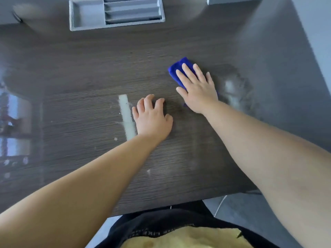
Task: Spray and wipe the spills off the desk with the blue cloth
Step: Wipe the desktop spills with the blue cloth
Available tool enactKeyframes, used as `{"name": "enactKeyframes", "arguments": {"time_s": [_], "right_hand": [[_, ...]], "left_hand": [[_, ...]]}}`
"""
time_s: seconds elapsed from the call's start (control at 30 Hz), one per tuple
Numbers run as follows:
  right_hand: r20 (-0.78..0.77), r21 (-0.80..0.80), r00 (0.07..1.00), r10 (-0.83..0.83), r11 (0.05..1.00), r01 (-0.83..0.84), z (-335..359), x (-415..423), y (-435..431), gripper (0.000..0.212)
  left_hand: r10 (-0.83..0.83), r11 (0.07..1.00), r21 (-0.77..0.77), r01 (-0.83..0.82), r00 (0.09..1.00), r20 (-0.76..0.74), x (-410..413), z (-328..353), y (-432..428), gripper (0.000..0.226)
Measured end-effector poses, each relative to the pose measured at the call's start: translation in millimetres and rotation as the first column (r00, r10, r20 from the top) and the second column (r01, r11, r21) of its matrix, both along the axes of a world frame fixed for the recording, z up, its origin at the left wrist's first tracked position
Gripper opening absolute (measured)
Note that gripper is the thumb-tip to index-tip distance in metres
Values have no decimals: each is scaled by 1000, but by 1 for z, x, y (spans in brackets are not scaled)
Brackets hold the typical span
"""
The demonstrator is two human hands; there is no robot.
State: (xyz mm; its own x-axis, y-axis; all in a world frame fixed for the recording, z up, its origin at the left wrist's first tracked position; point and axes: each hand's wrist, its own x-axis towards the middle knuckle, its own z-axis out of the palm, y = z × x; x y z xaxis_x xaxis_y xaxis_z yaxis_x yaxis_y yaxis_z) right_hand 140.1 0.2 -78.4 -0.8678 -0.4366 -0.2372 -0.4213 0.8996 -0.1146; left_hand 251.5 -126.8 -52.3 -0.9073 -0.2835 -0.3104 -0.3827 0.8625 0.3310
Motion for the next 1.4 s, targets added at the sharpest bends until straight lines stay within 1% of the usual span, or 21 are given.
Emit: {"name": "enactKeyframes", "arguments": {"time_s": [0.1, 0.17, 0.23, 0.27, 0.33, 0.4, 0.43, 0.5, 0.57, 0.63, 0.67, 0.73, 0.87, 0.93, 1.0, 1.1, 1.13, 1.2, 1.3, 1.33, 1.4], "right_hand": [[31, 1, 946, -322, 947, 322, -1, -6, 45, 56], [17, 20, 912, -411, 912, 410, -1, 21, 56, 58], [6, 51, 926, -377, 925, 377, -1, 55, 50, 61], [13, 56, 947, -321, 946, 320, -1, 65, 46, 61], [22, 40, 982, -187, 982, 186, 0, 64, 43, 60], [15, 33, 993, -118, 993, 117, 2, 44, 50, 57], [17, 29, 990, -142, 990, 141, 1, 34, 58, 56], [39, 7, 955, -293, 956, 293, -1, 23, 74, 55], [38, 3, 893, -449, 894, 449, -1, 33, 92, 55], [32, 37, 854, -519, 854, 518, -1, 59, 98, 58], [28, 53, 855, -519, 855, 517, -1, 75, 96, 59], [22, 56, 894, -448, 893, 446, -1, 98, 86, 61], [49, 1, 969, -241, 971, 241, 2, 74, 99, 57], [64, 12, 968, -244, 970, 244, 3, 58, 120, 55], [73, 19, 940, -333, 943, 333, 3, 58, 139, 56], [43, 28, 912, -408, 913, 407, 2, 101, 148, 59], [33, 29, 917, -398, 917, 397, 1, 119, 144, 60], [40, 35, 951, -305, 952, 304, 2, 141, 135, 62], [40, 18, 993, -115, 993, 114, 4, 122, 141, 58], [40, 18, 995, -96, 995, 96, 5, 109, 148, 56], [57, 23, 987, -148, 989, 147, 4, 86, 168, 56]], "left_hand": [[-59, 998, 11, 59, 998, 11, 3, 0, 10, 53], [-81, 996, 23, 81, 997, 16, 8, -1, 16, 52], [-111, 994, 23, 110, 994, 17, 13, -4, 24, 51], [-129, 992, 16, 129, 991, 18, 15, -5, 27, 51], [-166, 986, 1, 166, 986, 24, 19, -5, 35, 51], [-187, 982, -8, 187, 982, 22, 20, -4, 40, 51], [-195, 981, -12, 195, 981, 21, 20, -2, 43, 51], [-199, 980, -17, 199, 980, 27, 20, -1, 46, 51], [-201, 979, -20, 202, 979, 35, 24, 1, 53, 52], [-209, 978, -17, 209, 977, 44, 29, 1, 60, 52], [-211, 977, -15, 212, 977, 43, 33, 1, 64, 52], [-215, 976, -17, 216, 976, 38, 38, 1, 71, 51], [-222, 974, -39, 223, 974, 31, 49, 3, 82, 51], [-211, 977, -37, 212, 977, 36, 54, 3, 87, 51], [-190, 981, -40, 192, 981, 46, 58, 2, 90, 51], [-164, 985, -41, 167, 985, 55, 71, 0, 102, 52], [-152, 987, -43, 154, 987, 50, 75, 0, 107, 54], [-132, 990, -46, 134, 990, 43, 82, 0, 116, 58], [-141, 988, -57, 143, 989, 49, 89, 0, 123, 60], [-145, 987, -62, 148, 988, 47, 90, 0, 124, 59], [-129, 989, -68, 132, 991, 41, 92, 0, 124, 58]]}}
